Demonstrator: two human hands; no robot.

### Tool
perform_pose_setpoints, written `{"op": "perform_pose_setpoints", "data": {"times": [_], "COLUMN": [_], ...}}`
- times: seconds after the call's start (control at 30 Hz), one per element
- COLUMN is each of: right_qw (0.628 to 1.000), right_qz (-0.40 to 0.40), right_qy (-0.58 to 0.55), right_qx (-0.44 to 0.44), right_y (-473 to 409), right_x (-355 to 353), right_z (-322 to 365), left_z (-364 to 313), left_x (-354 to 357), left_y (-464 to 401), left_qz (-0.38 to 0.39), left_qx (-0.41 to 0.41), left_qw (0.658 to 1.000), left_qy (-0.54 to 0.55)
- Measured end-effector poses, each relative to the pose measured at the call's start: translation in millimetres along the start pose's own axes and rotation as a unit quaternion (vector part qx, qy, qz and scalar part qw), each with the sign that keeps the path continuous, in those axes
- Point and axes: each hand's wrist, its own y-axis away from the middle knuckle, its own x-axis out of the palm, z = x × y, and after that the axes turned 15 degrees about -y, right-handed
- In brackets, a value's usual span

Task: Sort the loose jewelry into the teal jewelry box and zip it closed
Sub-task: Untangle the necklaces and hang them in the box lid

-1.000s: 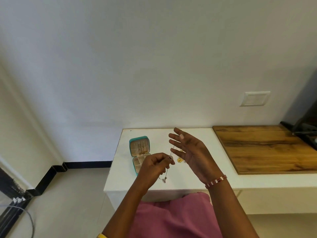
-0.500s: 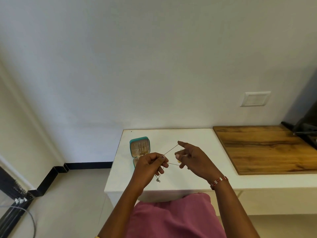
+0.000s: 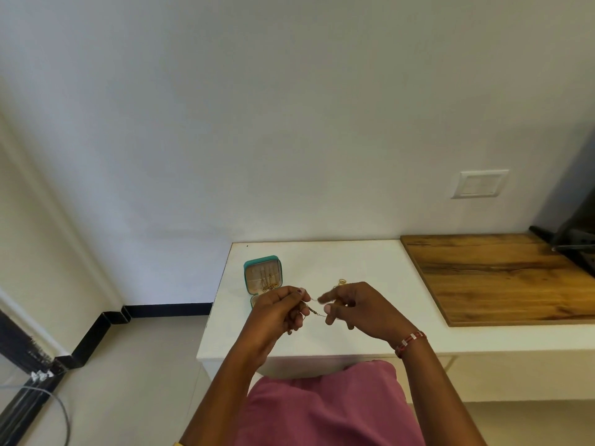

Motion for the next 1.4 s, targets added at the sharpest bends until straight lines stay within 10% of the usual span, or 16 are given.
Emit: {"op": "perform_pose_setpoints", "data": {"times": [0.83, 1.4], "right_qw": [0.995, 0.991], "right_qz": [-0.023, -0.032], "right_qy": [-0.097, -0.130], "right_qx": [-0.029, 0.011], "right_y": [3.0, 4.0], "right_x": [12.6, 8.8], "right_z": [10.4, 12.7], "left_z": [3.5, 2.8], "left_x": [2.1, 17.6], "left_y": [-3.8, 1.0], "left_qz": [-0.010, -0.019], "left_qx": [-0.012, 0.069], "left_qw": [0.999, 0.987], "left_qy": [0.050, -0.146]}}
